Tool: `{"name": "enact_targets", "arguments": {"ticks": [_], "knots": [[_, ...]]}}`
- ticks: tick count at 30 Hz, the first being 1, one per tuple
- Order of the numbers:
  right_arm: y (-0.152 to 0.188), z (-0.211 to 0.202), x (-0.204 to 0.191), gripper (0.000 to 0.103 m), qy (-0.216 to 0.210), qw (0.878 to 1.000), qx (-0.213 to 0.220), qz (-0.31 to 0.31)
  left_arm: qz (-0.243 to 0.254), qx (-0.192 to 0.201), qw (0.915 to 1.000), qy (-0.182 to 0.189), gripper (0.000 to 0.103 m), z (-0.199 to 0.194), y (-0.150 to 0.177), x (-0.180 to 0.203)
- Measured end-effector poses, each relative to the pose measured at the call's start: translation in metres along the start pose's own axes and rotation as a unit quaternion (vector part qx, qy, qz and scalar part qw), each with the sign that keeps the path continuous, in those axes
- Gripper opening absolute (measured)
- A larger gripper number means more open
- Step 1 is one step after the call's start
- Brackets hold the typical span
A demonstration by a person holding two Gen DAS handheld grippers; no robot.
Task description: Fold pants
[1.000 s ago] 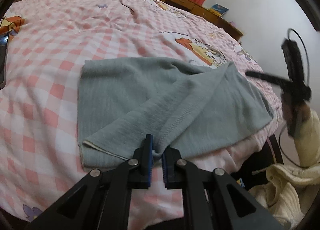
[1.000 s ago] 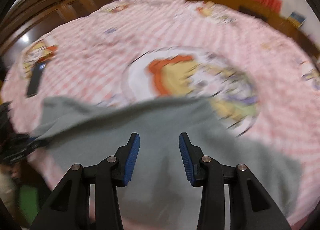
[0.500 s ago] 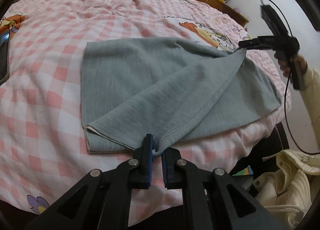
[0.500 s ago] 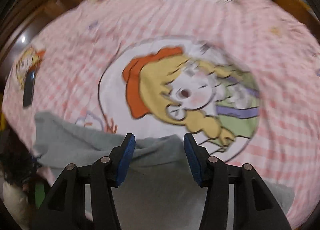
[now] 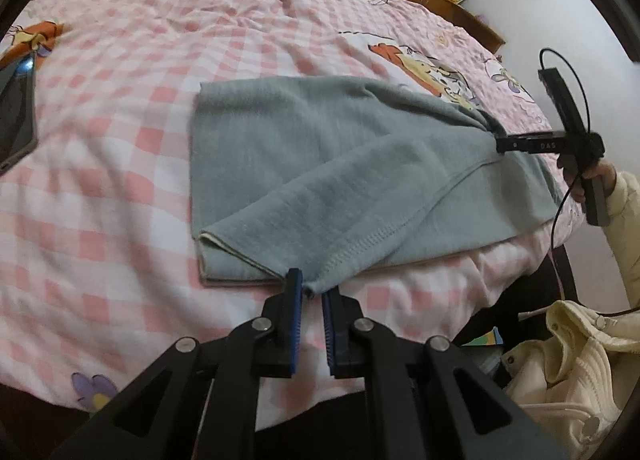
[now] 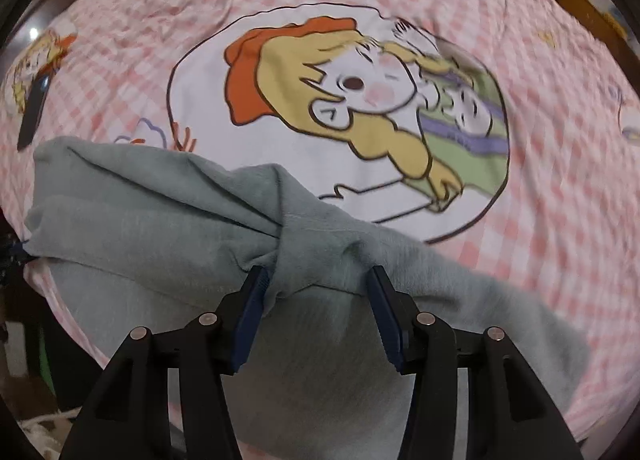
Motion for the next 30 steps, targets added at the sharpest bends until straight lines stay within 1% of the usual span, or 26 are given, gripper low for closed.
{"name": "enact_targets", "arguments": {"ticks": [2,4,6,10,12,14,17,18,19,20,21,22,25,26,27,30], "knots": [[0.001,0.0,0.003,0.051,-0.011,1.0,0.012,0.017,-0.003,0.006,1.0,-0.001,0.011,-0.01,-0.002,0.001],[0.002,-0.004,0.001,0.051,-0.009,1.0,0.018,0.017,-0.005,0.014,0.9999,-0.003,0.016,-0.018,-0.006,0.002],[-0.001,-0.012,0.0,0.051,0.006,1.0,0.027,0.01,0.001,0.025,0.9997,-0.007,0.021,-0.027,-0.013,0.004],[-0.02,-0.041,-0.009,0.051,0.055,0.995,0.081,-0.033,0.015,0.055,0.9982,-0.019,0.025,-0.039,-0.038,0.01],[-0.03,-0.048,-0.012,0.051,0.068,0.992,0.093,-0.053,0.014,0.066,0.9975,-0.023,0.025,-0.04,-0.054,0.01],[-0.041,-0.044,-0.012,0.051,0.071,0.992,0.078,-0.063,0.012,0.069,0.9973,-0.024,0.025,-0.035,-0.066,0.01],[-0.049,-0.023,-0.008,0.05,0.055,0.996,0.027,-0.07,0.018,0.064,0.9974,-0.029,0.025,-0.02,-0.085,0.011],[-0.05,-0.016,-0.006,0.048,0.053,0.996,0.012,-0.071,0.02,0.062,0.9975,-0.027,0.025,-0.015,-0.09,0.012],[-0.05,-0.011,-0.003,0.037,0.052,0.996,0.0,-0.072,0.021,0.06,0.9976,-0.025,0.025,-0.01,-0.093,0.014],[-0.051,-0.005,-0.001,0.017,0.049,0.996,-0.012,-0.073,0.022,0.058,0.9978,-0.021,0.025,-0.005,-0.096,0.016],[-0.051,-0.003,0.0,0.007,0.049,0.996,-0.015,-0.074,0.022,0.056,0.9981,-0.016,0.025,0.001,-0.098,0.018],[-0.052,-0.003,0.0,0.005,0.05,0.996,-0.007,-0.077,0.02,0.054,0.9982,-0.017,0.025,0.006,-0.1,0.019],[-0.057,-0.012,-0.003,0.005,0.065,0.993,0.033,-0.092,0.015,0.044,0.9984,-0.031,0.025,0.028,-0.103,0.018],[-0.061,-0.014,0.0,0.005,0.07,0.993,0.05,-0.08,0.015,0.037,0.9985,-0.038,0.025,0.035,-0.102,0.017],[-0.063,-0.014,0.003,0.005,0.066,0.994,0.055,-0.062,0.015,0.031,0.9982,-0.048,0.025,0.043,-0.1,0.014],[-0.068,0.001,0.014,0.005,0.044,0.998,0.049,-0.011,0.011,0.025,0.9983,-0.052,0.025,0.051,-0.099,0.01]]}}
Point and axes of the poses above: each gripper's, at about its wrist camera, not at the fingertips, and z roughly the way its jaws point, x to its right, y to its underside, the point moved 9 cm from there along z, roughly the way its jaws point, and after that the axes turned 5 degrees about -y, right-handed, at the moved point
